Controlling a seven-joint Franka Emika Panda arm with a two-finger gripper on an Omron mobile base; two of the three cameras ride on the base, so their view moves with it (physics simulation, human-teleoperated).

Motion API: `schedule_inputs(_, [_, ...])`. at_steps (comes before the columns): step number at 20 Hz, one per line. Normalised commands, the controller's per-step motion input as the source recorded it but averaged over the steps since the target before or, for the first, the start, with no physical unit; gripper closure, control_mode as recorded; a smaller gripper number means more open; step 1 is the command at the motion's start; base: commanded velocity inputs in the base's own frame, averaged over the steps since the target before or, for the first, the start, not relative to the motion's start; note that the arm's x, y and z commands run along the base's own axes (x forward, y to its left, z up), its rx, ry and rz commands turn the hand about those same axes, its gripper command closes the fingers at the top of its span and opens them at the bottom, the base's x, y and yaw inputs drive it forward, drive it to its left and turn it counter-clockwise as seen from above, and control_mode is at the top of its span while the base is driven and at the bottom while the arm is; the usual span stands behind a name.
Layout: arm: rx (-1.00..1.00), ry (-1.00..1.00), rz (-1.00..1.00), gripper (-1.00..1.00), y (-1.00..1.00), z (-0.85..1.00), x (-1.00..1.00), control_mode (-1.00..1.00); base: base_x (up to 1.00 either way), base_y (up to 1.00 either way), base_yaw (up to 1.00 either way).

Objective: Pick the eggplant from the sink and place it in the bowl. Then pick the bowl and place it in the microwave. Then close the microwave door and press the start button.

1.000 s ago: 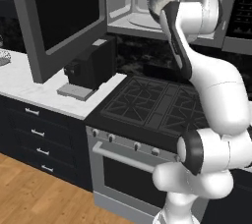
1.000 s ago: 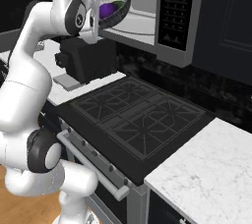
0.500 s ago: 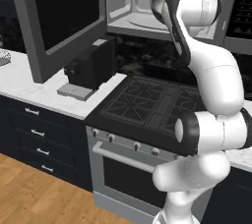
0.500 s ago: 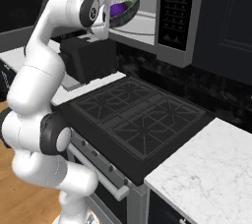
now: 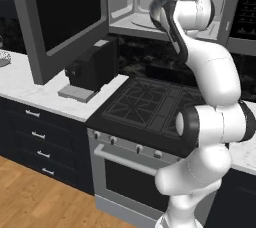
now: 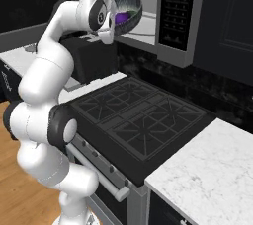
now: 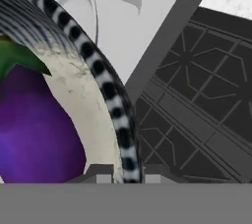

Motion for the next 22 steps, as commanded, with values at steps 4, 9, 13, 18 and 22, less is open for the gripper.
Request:
schedule_inputs(4, [0.01, 0.00, 0.00, 1.00, -0.12, -0.10, 0.39, -1.00, 0.00, 0.00, 0.00])
schedule_inputs(9, [0.02, -0.02, 0.00, 1.00, -0.16, 0.11, 0.41, -1.00, 0.00, 0.00, 0.00])
schedule_inputs(13, [0.00, -0.01, 0.00, 1.00, -0.01, 0.19, 0.64, -1.00, 0.00, 0.00, 0.00])
schedule_inputs(18, [0.00, 0.01, 0.00, 1.00, -0.03, 0.10, 0.72, -1.00, 0.00, 0.00, 0.00])
schedule_inputs(22, [0.00, 0.02, 0.00, 1.00, -0.08, 0.00, 0.59, -1.00, 0.00, 0.00, 0.00])
